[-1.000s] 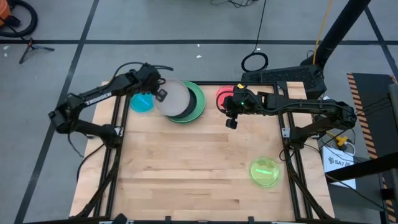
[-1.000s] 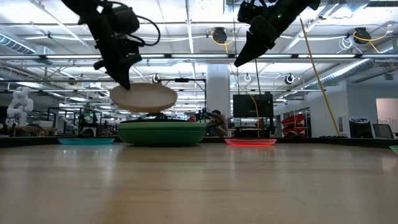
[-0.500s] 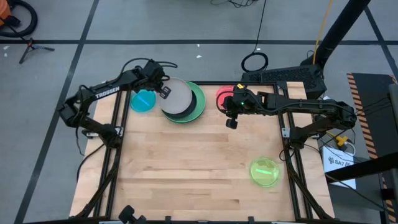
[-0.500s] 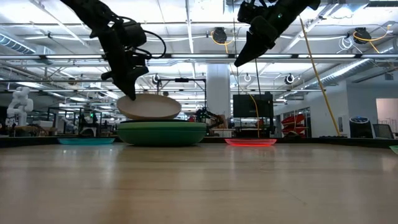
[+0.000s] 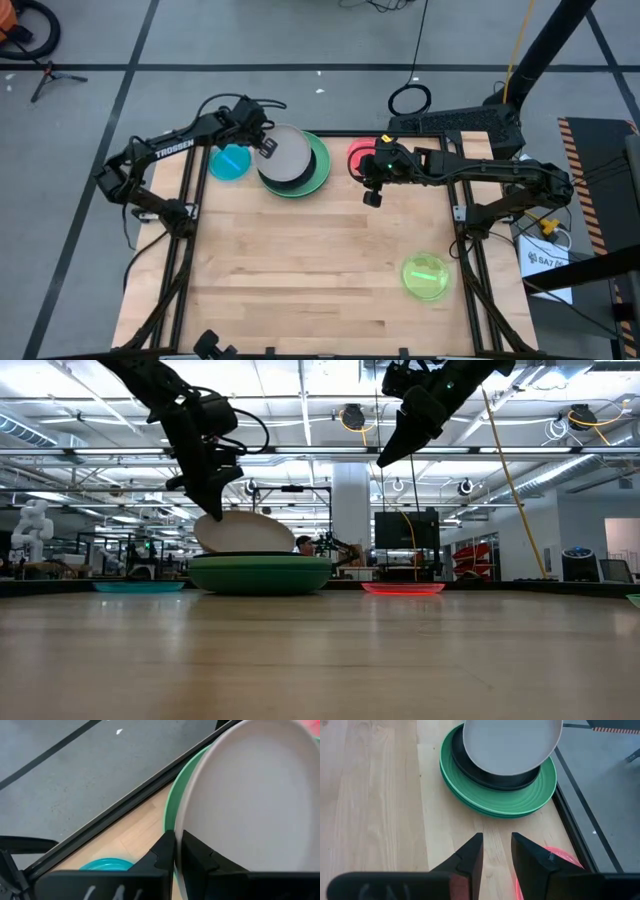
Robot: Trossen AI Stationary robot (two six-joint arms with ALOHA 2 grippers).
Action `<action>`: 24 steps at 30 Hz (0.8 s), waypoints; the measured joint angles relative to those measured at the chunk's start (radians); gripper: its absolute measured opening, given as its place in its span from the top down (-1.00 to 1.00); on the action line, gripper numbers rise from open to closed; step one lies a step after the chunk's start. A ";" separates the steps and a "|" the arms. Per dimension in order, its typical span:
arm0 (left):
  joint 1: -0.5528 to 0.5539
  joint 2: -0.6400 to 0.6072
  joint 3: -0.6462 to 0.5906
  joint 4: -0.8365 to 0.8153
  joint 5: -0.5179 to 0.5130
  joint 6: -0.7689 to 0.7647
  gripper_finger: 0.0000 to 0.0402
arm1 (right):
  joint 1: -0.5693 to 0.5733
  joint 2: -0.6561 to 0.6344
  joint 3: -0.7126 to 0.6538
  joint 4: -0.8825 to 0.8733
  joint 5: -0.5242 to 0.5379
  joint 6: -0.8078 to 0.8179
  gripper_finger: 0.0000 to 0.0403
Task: Stack plastic plates
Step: Stack the gray plate on the black plate
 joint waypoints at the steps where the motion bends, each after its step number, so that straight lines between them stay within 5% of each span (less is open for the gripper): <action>1: 0.000 0.000 0.000 0.000 0.000 0.000 0.86 | 0.000 0.000 0.000 0.000 0.000 0.000 0.54; 24: 0.000 0.000 0.000 -0.004 0.019 -0.022 0.85 | 0.000 0.000 0.000 0.000 0.000 0.000 0.54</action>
